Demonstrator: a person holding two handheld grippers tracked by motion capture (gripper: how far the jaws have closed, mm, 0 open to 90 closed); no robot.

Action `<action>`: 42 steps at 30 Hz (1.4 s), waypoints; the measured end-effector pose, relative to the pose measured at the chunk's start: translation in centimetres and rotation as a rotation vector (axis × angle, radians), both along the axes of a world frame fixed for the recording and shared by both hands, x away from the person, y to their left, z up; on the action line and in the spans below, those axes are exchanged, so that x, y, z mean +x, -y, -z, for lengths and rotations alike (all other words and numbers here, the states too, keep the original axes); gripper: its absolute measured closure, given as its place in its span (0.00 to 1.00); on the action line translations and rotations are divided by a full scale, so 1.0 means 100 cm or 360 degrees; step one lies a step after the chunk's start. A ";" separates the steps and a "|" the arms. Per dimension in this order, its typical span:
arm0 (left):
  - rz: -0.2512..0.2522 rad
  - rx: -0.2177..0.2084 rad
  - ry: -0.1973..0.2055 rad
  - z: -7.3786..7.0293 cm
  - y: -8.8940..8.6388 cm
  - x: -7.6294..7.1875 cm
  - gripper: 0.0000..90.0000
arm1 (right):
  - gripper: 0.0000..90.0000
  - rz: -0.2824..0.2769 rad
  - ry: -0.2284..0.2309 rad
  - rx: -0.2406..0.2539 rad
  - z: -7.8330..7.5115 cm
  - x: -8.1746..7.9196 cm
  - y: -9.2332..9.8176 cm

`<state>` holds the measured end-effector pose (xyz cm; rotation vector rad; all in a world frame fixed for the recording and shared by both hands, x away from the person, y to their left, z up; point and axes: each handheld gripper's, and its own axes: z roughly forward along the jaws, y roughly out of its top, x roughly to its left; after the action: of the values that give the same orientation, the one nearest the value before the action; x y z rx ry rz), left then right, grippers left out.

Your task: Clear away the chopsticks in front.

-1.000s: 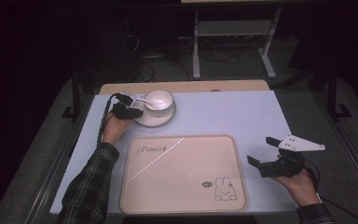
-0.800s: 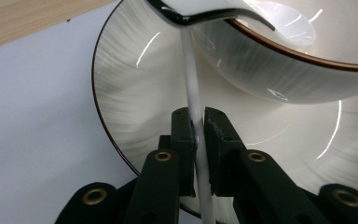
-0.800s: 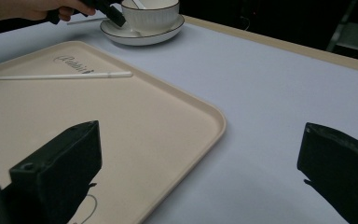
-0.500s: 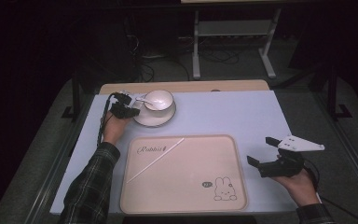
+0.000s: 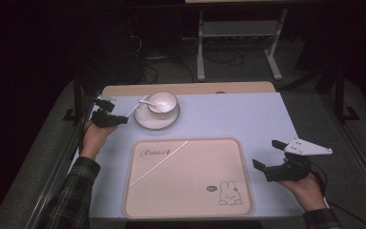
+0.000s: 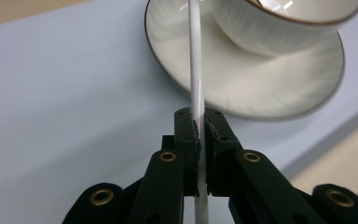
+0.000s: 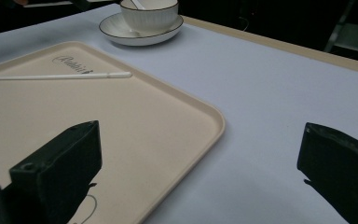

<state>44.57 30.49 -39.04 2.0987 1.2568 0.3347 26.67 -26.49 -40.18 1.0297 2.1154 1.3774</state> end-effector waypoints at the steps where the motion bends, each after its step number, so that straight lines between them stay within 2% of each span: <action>1: -0.0001 -0.0002 -0.0002 -0.001 -0.002 -0.005 0.94 | 0.00 0.0000 0.0000 0.0000 0.000 0.000 0.000; 7: -0.0015 -0.0008 -0.0022 -0.005 -0.015 -0.045 0.94 | 0.00 0.0001 0.0003 0.0001 -0.001 0.000 -0.001; 11: 0.0010 -0.0065 -0.0016 -0.004 -0.015 -0.076 0.94 | 0.00 -0.0003 0.0010 -0.0003 -0.001 -0.001 -0.002; 16: 0.0058 -0.0104 -0.0013 -0.004 -0.002 -0.107 0.94 | 0.00 -0.0004 0.0009 -0.0012 -0.001 -0.001 -0.003; 17: 0.0070 -0.0132 -0.0008 -0.005 0.003 -0.114 0.94 | 0.00 -0.0005 0.0010 -0.0012 -0.001 -0.001 -0.003; 21: 0.0172 -0.0131 0.0000 -0.008 0.029 -0.131 0.94 | 0.00 -0.0007 0.0013 -0.0016 -0.001 -0.002 -0.003; 23: 0.0220 -0.0160 0.0001 -0.008 0.042 -0.136 0.94 | 0.00 -0.0011 0.0013 -0.0021 -0.001 -0.002 -0.004; 26: 0.0277 -0.0147 -0.0003 -0.003 0.063 -0.141 0.94 | 0.00 -0.0013 0.0011 -0.0020 -0.001 -0.002 -0.004; 28: 0.0329 -0.0106 -0.0031 0.003 0.078 -0.142 0.94 | 0.00 -0.0016 0.0011 -0.0019 -0.001 -0.002 -0.004; 33: 0.0409 -0.0061 -0.0106 0.015 0.097 -0.142 0.94 | 0.00 -0.0015 0.0010 -0.0015 -0.001 -0.002 -0.004; 36: 0.0460 -0.0016 -0.0130 0.020 0.108 -0.142 0.94 | 0.00 -0.0014 0.0010 -0.0019 -0.001 -0.001 -0.004; 42: 0.0461 0.0033 -0.0166 0.030 0.124 -0.133 0.94 | 0.00 -0.0022 0.0008 -0.0021 -0.001 -0.001 -0.005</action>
<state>31.24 18.06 -42.05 2.3025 0.9898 0.1112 26.55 -25.98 -40.10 1.0073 2.1286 1.3695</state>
